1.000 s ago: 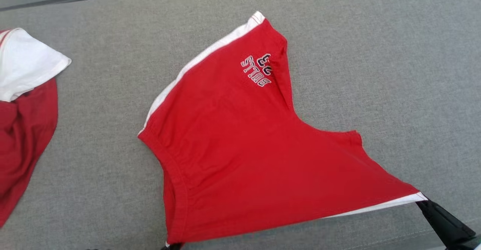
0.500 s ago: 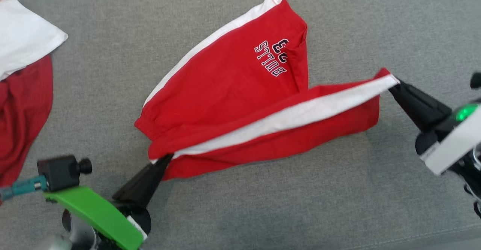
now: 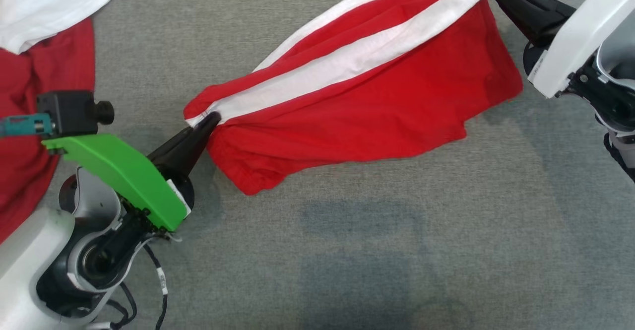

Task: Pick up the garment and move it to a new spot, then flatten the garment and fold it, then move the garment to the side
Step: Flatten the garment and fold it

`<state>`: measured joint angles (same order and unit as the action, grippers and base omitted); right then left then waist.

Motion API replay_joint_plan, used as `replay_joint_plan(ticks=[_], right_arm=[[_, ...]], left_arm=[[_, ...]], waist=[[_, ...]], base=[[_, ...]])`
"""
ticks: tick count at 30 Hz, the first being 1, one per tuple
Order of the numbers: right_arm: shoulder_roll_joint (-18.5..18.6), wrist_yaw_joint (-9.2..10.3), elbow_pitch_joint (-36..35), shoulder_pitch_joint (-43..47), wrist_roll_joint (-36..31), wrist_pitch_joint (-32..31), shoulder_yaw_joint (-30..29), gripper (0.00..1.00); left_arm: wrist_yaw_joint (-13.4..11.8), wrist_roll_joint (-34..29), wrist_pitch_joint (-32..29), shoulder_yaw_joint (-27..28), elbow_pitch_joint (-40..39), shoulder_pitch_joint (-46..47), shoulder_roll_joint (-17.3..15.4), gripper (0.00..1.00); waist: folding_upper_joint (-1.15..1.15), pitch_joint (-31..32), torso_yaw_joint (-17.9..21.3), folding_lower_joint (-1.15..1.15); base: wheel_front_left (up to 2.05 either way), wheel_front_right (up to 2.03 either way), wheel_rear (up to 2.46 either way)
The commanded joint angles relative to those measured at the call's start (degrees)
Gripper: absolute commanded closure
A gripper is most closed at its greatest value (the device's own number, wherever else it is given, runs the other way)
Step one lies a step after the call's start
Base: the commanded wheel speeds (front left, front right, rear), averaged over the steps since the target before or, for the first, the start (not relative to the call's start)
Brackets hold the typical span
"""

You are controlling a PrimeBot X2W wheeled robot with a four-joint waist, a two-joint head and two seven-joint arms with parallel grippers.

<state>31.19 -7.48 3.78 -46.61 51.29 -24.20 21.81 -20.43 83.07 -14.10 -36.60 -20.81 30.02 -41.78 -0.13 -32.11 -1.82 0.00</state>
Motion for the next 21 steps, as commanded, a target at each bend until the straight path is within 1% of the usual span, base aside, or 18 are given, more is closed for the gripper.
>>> replay_joint_plan(ticks=[1, 7, 14, 15, 16, 17, 18, 21], right_arm=[[0.4, -0.02, 1.3, -1.7, -0.2, -0.6, 0.8, 1.0], [1.3, -0.02, 7.2, -6.6, -1.0, -1.0, 2.6, 1.0], [1.9, -0.01, 10.7, -9.1, -0.9, -2.4, 5.0, 1.0], [1.8, -0.02, 11.0, -9.3, -0.8, -2.4, 5.3, 1.0], [1.9, -0.02, 11.2, -9.4, -0.8, -2.5, 5.5, 1.0], [2.0, -0.01, 11.5, -9.6, -0.8, -2.5, 5.7, 1.0], [2.2, -0.01, 11.8, -9.9, -0.8, -2.6, 5.8, 1.0], [2.8, -0.02, 13.0, -10.5, -2.3, -1.9, 6.2, 1.0]], left_arm=[[0.1, 0.6, -0.5, -0.2, 1.2, 1.6, 1.1, 1.0], [1.4, 1.9, -2.5, -1.2, 6.6, 5.5, 5.3, 1.0], [2.8, 2.2, -4.2, -2.4, 9.5, 7.2, 7.0, 1.0], [2.9, 2.2, -4.2, -2.5, 9.7, 7.2, 7.1, 0.87], [2.9, 2.2, -4.1, -2.6, 9.8, 7.2, 7.3, 0.71], [2.8, 1.9, -4.0, -2.6, 9.9, 7.2, 7.3, 0.23], [2.8, 1.6, -3.7, -2.6, 9.9, 7.3, 7.4, 0.0], [2.7, 0.9, -3.3, -2.8, 9.6, 7.6, 7.6, 0.0]], waist=[[0.13, -1.4, -3.2, 0.0], [0.13, -1.7, -5.4, 0.0], [0.13, -1.3, -5.9, 0.0], [0.13, -1.3, -5.9, 0.0], [0.13, -1.2, -5.9, 0.0], [0.13, -1.1, -6.0, 0.0], [0.13, -1.0, -6.0, 0.0], [0.13, -0.6, -6.2, 0.0]], base=[[0.0, 0.0, 0.0], [0.0, 0.0, 0.0], [0.0, 0.0, 0.0], [0.0, 0.0, 0.0], [0.0, 0.0, 0.0], [0.0, 0.0, 0.0], [0.0, 0.0, 0.0], [0.0, 0.0, 0.0]])
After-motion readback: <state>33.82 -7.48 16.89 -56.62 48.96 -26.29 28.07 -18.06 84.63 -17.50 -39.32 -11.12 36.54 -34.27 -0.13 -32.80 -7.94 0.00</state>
